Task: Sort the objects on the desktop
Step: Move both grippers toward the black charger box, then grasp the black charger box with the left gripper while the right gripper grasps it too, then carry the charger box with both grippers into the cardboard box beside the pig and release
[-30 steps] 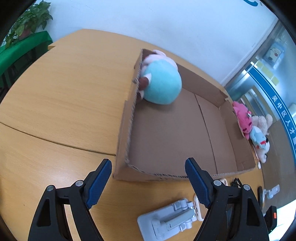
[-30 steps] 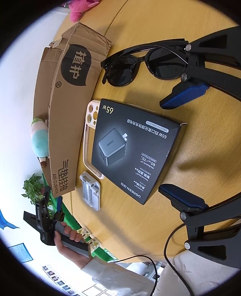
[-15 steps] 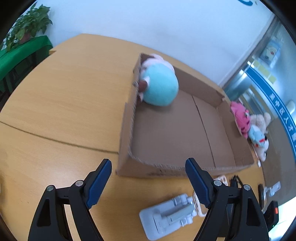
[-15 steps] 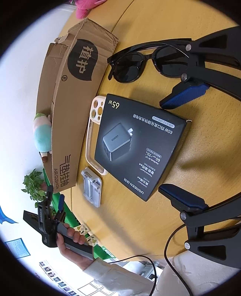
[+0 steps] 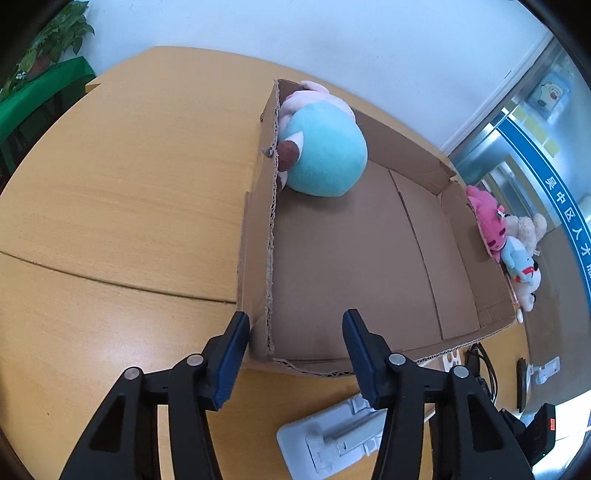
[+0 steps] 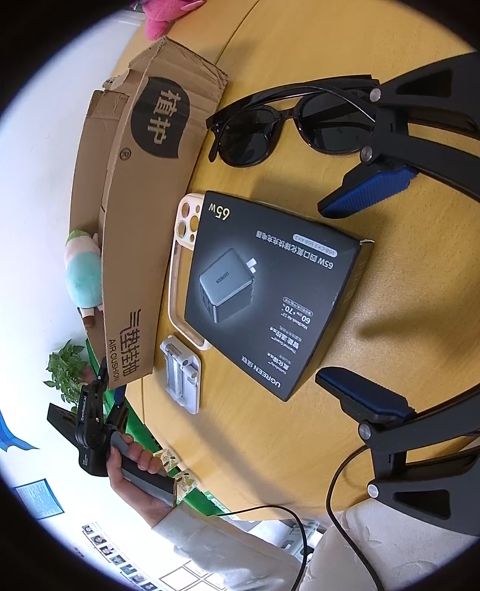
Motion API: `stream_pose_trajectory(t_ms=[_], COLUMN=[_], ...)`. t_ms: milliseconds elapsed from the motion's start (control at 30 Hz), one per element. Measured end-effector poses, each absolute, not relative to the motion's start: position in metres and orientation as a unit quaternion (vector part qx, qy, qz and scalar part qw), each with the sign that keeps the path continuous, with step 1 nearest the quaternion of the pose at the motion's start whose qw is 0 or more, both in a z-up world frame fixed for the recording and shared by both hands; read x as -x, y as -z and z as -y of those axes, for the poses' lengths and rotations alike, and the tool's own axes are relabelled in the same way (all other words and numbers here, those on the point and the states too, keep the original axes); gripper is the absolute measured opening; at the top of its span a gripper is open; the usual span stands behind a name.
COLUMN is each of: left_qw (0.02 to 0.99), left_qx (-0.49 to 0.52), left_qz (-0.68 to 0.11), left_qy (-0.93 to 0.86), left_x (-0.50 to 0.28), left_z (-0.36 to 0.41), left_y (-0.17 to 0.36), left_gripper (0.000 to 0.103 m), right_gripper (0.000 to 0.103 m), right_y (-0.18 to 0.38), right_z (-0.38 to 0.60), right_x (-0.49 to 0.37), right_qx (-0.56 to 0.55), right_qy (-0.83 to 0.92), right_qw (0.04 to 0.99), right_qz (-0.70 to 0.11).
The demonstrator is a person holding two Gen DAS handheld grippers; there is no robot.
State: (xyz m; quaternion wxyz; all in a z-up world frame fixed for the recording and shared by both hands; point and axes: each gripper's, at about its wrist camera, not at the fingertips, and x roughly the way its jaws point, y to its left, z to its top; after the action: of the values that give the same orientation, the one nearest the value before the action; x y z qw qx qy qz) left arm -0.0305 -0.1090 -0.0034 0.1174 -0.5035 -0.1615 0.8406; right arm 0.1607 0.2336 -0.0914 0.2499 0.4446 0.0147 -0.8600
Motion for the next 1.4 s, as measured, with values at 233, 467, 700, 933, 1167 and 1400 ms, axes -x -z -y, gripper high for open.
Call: stream_pose_trajectory(t_ms=[233, 467, 700, 933, 1167, 1400], left_qw=[0.077, 0.132, 0.273, 0.327, 0.307, 0.299], left_qx=[0.478, 0.42, 0.509, 0.547, 0.506, 0.364], left_qz=[0.159, 0.136, 0.134, 0.155, 0.132, 0.072], left_qy=[-0.86, -0.887, -0.806, -0.755, -0.795, -0.879], left_x=[0.02, -0.056, -0.087, -0.09, -0.099, -0.07], left_z=[0.116, 0.084, -0.01, -0.063, -0.064, -0.059], left_y=[-0.012, -0.054, 0.005, 0.045, 0.01, -0.114], left_gripper=[0.052, 0.076, 0.074, 0.057, 0.055, 0.055], right_gripper=[0.083, 0.083, 0.083, 0.069, 0.065, 0.064], right_y=[0.09, 0.091, 0.092, 0.098, 0.075, -0.024], right_z=[-0.236, -0.229, -0.231, -0.21, -0.2, -0.2], right_x=[-0.159, -0.165, -0.157, -0.161, -0.175, -0.14], right_qx=[-0.441, -0.44, -0.441, -0.433, -0.393, -0.278], right_qy=[0.861, 0.851, 0.86, 0.863, 0.887, 0.928], right_qw=[0.253, 0.287, 0.254, 0.252, 0.229, 0.212], right_qz=[-0.017, -0.014, -0.03, -0.069, -0.081, -0.129])
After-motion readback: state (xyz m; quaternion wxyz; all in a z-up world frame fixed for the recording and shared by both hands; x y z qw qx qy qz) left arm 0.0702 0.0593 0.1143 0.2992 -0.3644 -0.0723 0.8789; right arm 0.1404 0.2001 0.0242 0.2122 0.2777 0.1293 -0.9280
